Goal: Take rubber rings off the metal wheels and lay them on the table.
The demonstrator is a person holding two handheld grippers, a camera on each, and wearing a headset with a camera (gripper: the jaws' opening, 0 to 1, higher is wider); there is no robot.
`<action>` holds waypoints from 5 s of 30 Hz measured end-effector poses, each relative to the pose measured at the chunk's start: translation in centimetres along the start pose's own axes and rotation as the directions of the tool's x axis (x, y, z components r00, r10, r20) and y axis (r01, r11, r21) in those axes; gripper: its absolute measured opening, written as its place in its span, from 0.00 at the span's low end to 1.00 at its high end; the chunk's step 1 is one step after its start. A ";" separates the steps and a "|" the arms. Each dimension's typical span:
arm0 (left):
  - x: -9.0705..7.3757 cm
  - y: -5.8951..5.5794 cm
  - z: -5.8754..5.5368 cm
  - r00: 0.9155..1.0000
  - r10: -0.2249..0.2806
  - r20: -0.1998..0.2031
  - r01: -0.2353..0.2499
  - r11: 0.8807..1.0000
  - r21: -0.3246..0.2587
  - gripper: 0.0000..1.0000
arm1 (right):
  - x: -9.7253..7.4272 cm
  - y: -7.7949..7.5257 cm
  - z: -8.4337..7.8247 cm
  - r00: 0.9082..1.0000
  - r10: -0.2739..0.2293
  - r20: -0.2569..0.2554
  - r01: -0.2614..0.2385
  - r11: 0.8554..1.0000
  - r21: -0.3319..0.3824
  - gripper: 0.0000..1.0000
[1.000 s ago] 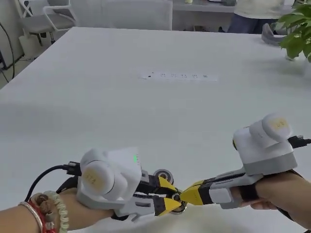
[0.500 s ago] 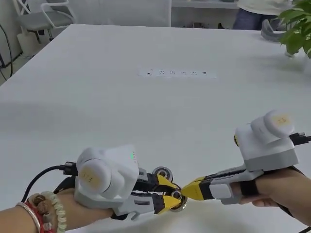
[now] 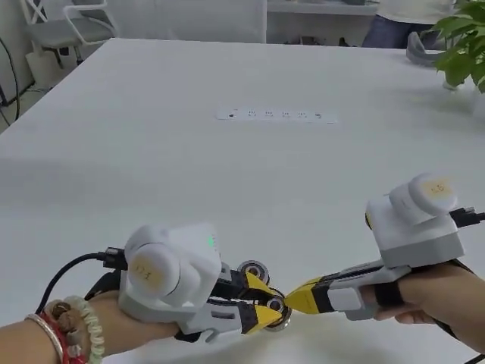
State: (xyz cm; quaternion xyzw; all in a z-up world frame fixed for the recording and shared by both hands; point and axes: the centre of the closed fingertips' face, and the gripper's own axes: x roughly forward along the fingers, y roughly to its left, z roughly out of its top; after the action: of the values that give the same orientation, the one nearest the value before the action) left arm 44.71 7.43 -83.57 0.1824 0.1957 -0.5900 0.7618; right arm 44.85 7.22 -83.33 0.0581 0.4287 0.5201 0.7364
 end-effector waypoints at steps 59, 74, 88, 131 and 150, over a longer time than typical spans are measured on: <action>-4.5 1.2 5.0 0.998 0.006 0.060 -0.012 0.994 0.107 0.45 | 0.1 0.1 -0.2 1.000 0.009 -0.006 -0.008 1.000 0.012 0.00; -10.2 2.9 6.5 0.993 0.090 0.081 -0.093 0.995 0.036 0.65 | 0.2 0.2 -0.1 1.000 0.017 -0.004 -0.017 1.000 0.008 0.00; -15.4 3.0 4.0 0.971 0.233 0.046 -0.233 0.972 -0.013 0.71 | 0.4 0.5 -0.2 1.000 0.024 -0.013 -0.024 1.000 0.001 0.00; -17.2 0.6 -1.4 0.930 0.367 0.004 -0.357 0.909 -0.214 0.74 | 0.0 2.0 1.2 0.998 0.054 0.045 -0.054 0.999 -0.004 0.00; -16.8 0.1 -1.5 0.942 0.336 0.011 -0.325 0.919 -0.222 0.81 | 0.2 3.4 2.4 0.993 0.084 0.078 -0.082 0.996 -0.019 0.00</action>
State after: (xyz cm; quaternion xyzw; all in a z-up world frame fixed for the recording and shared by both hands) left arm 40.90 22.07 -76.22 0.1141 0.2066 -0.4325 0.8702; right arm 44.15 9.81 -80.15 0.0906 0.3923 0.5509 0.7310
